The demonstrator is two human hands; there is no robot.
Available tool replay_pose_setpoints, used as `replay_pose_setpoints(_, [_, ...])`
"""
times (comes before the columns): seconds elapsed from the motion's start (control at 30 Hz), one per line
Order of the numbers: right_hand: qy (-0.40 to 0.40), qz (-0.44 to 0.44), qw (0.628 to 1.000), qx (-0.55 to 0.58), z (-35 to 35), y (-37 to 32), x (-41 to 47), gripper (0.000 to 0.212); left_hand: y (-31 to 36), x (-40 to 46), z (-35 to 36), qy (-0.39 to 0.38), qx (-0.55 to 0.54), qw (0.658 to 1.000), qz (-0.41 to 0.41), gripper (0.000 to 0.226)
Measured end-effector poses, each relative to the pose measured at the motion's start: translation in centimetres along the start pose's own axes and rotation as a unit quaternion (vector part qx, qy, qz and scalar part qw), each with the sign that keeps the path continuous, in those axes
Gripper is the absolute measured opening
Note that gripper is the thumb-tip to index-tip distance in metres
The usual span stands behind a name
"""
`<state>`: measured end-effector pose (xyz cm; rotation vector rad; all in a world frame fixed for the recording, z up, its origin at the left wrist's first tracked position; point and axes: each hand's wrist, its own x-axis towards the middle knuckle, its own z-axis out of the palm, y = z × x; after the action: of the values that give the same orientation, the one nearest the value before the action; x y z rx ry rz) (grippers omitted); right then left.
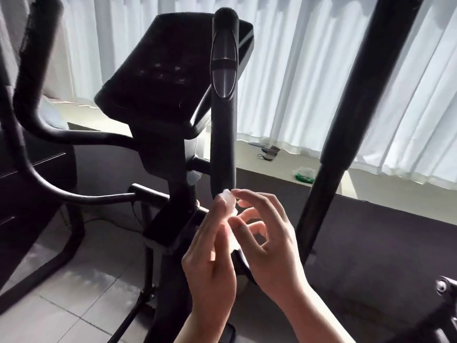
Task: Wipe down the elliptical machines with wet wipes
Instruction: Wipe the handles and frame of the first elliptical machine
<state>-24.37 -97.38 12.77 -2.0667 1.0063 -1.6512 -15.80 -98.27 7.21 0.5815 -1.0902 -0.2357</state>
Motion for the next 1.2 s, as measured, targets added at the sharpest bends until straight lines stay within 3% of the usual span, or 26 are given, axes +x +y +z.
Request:
replay_pose_setpoints(0.07, [-0.016, -0.008, 1.000, 0.011, 0.1, -0.2, -0.1, 0.037, 2.1, 0.0, 0.0, 0.017, -0.160, 0.975, -0.154, 0.047])
replay_pose_setpoints(0.17, [-0.010, -0.025, 0.999, 0.032, 0.1, -0.3, 0.0, 0.038, 3.9, -0.3, -0.3, -0.037, -0.209, 0.955, -0.209, 0.064])
replay_pose_setpoints(0.3, [0.024, -0.104, 0.994, -0.002, 0.4, -0.6, 0.7, 0.022, 5.3, 0.8, -1.0, -0.058, -0.159, 0.969, -0.183, 0.061])
replay_pose_setpoints(0.5, [0.185, -0.210, 0.959, -0.043, -0.4, -4.2, 8.3, 0.021, 4.6, 6.8, -2.2, -0.011, -0.004, 0.996, -0.092, 0.032])
replay_pose_setpoints(0.63, [0.184, -0.228, 0.950, -0.110, 2.2, -4.1, 12.6, 0.018, 3.1, 11.3, -1.3, -0.044, 0.041, 0.993, -0.101, 0.033])
replay_pose_setpoints(0.77, [0.220, -0.261, 0.931, -0.133, 2.8, -1.3, 9.6, 0.015, 3.0, 13.4, 0.0, -0.072, 0.049, 0.993, -0.078, 0.037])
replay_pose_setpoints(0.9, [0.210, -0.238, 0.944, -0.092, 1.9, -1.6, 10.4, 0.018, 2.5, 14.6, 2.7, -0.061, 0.047, 0.997, -0.030, 0.042])
replay_pose_setpoints(1.07, [0.259, -0.203, 0.944, 0.023, 0.8, -5.9, 19.9, 0.030, 1.2, 14.0, 4.8, -0.041, 0.090, 0.994, 0.055, 0.044])
replay_pose_setpoints(1.2, [0.182, -0.251, 0.948, -0.067, 1.0, -7.5, 23.2, 0.016, 0.9, 13.9, 4.6, -0.029, 0.091, 0.993, 0.064, 0.043])
